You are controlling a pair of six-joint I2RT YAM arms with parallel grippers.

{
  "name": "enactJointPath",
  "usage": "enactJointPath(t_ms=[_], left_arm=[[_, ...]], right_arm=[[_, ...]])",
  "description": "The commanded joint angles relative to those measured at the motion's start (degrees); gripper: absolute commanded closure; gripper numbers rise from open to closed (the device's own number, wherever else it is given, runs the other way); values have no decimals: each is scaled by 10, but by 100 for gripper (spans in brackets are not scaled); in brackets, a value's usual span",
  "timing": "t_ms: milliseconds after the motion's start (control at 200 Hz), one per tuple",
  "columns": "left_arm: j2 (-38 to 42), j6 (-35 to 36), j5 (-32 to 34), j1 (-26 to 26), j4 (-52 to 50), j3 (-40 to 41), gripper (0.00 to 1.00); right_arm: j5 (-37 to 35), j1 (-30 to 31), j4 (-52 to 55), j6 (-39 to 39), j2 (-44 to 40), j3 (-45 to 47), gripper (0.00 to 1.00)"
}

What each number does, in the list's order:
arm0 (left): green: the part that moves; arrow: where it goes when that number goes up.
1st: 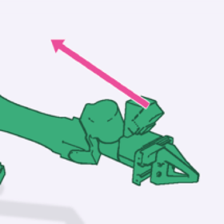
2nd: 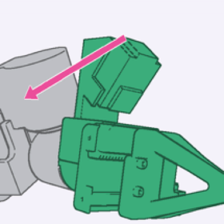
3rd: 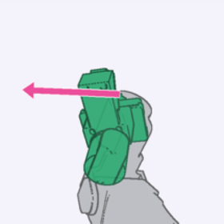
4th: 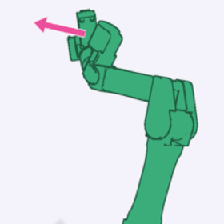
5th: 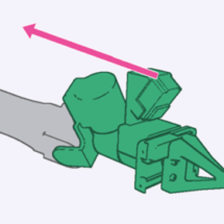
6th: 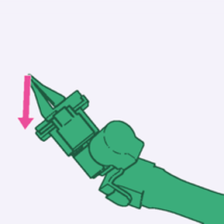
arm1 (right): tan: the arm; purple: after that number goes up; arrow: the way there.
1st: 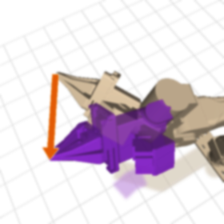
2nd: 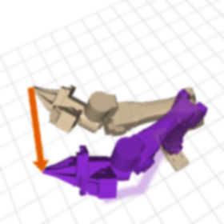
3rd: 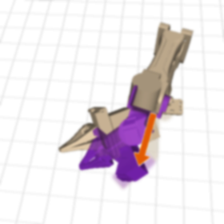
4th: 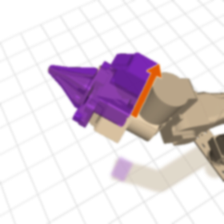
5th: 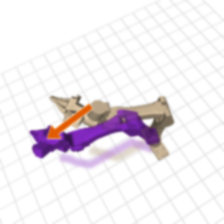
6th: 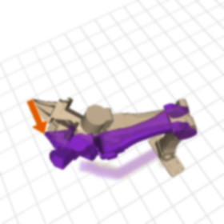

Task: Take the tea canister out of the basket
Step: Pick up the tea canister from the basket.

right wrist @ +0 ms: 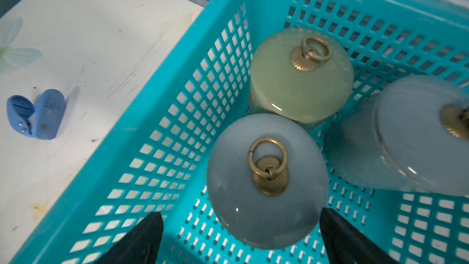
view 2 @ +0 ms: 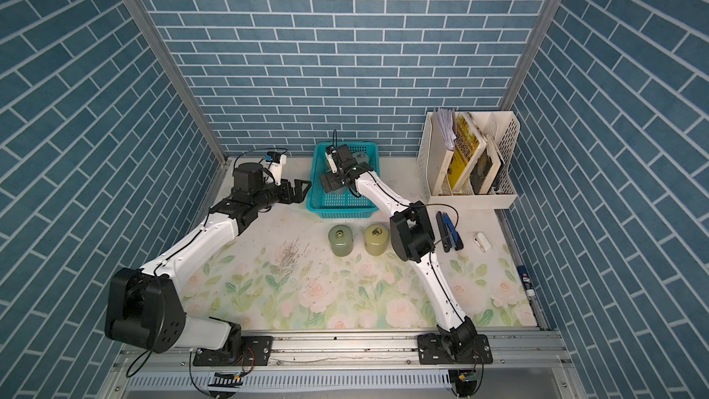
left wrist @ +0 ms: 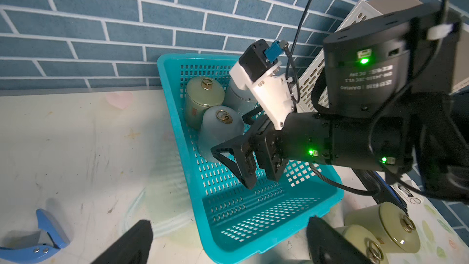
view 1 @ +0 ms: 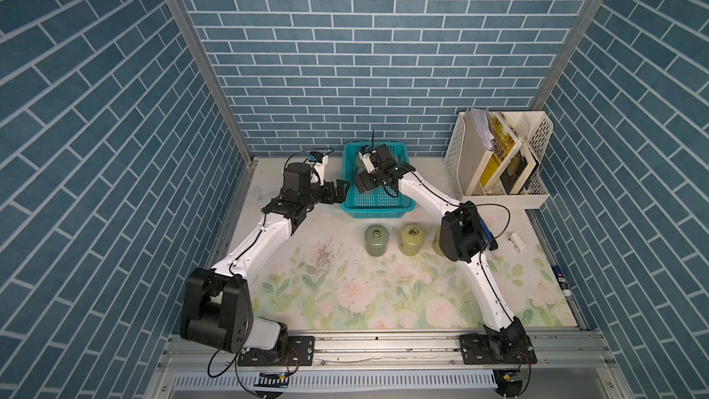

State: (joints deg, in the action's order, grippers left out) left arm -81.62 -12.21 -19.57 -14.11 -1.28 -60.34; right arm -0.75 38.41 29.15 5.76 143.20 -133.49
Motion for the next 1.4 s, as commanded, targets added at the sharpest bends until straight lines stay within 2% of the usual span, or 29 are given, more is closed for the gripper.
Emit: enactJointPath(t_ms=[0, 190, 415, 795, 995, 1060, 1175, 1390], left_arm=[[0, 2, -10, 1, 15, 11, 0], [0, 2, -11, 0, 21, 18, 0], [1, 4, -12, 0, 20, 17, 0], [-2, 17, -9, 0, 14, 15, 0], [2, 19, -8, 0, 13, 17, 0], [3, 22, -2, 0, 9, 16, 0], [5, 24, 1, -1, 8, 16, 0], [-1, 26, -13, -15, 5, 11, 0]], right_arm=[[-1, -4, -18, 12, 19, -21, 0], [-17, -7, -25, 11, 53, -50, 0], [-2, -17, -40, 14, 75, -71, 0], [-1, -18, -47, -12, 83, -71, 13], [6, -18, -43, -17, 71, -58, 31], [9, -17, -47, -18, 53, -31, 40], [12, -17, -64, -22, 9, 39, 49], [20, -8, -106, -26, -80, 156, 96]])
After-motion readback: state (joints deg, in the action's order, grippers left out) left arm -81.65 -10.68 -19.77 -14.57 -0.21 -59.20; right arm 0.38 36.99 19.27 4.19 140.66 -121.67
